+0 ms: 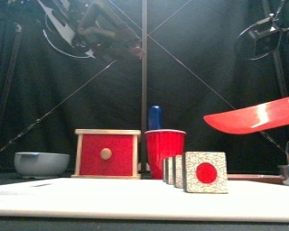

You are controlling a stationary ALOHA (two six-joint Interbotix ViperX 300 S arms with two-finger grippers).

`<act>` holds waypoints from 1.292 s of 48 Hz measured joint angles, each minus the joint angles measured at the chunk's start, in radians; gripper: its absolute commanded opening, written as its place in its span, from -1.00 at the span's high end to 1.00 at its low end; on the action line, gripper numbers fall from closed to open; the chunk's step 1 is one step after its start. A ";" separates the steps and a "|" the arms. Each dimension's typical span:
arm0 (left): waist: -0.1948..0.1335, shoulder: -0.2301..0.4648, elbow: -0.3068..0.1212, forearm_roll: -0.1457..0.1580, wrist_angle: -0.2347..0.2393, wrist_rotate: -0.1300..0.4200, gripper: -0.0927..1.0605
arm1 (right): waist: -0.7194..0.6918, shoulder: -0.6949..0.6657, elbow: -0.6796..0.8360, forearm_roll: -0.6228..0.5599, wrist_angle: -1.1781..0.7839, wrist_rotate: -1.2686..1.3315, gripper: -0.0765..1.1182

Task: Place sushi on board then cut the sushi with the knife then place the pieces on the plate
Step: Place the 4 sushi pieces on the plate

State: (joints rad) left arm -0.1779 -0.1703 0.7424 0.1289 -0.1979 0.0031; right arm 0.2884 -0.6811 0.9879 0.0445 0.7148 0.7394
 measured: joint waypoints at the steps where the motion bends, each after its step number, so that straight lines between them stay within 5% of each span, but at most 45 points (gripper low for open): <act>1: 0.003 0.000 0.006 0.000 -0.011 0.000 -0.41 | 0.000 -0.009 0.006 0.009 0.000 0.000 0.22; 9: 0.035 -0.002 0.040 0.002 -0.071 0.002 -0.41 | -0.011 -0.035 0.049 0.069 0.003 -0.002 0.06; 19: 0.043 -0.006 0.071 -0.008 -0.078 0.002 -0.41 | -0.049 -0.037 0.081 0.080 0.048 -0.005 -0.22; 30: 0.043 -0.017 0.086 -0.028 -0.084 0.000 -0.41 | -0.080 -0.054 0.080 0.014 0.141 0.000 -0.28; 42: 0.057 -0.048 0.135 -0.029 -0.120 0.000 -0.41 | -0.091 0.006 0.005 -0.225 -0.020 -0.002 -0.28; 50: 0.078 -0.054 0.167 -0.031 -0.153 0.002 -0.41 | -0.129 0.160 -0.031 -0.431 -0.239 -0.002 -0.29; 62: 0.101 -0.052 0.195 -0.029 -0.161 0.002 -0.41 | -0.193 0.437 -0.164 -0.584 -0.385 -0.002 -0.29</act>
State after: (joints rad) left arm -0.0767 -0.2224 0.9373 0.0997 -0.3590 0.0046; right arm 0.0951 -0.2439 0.8237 -0.5400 0.3298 0.7378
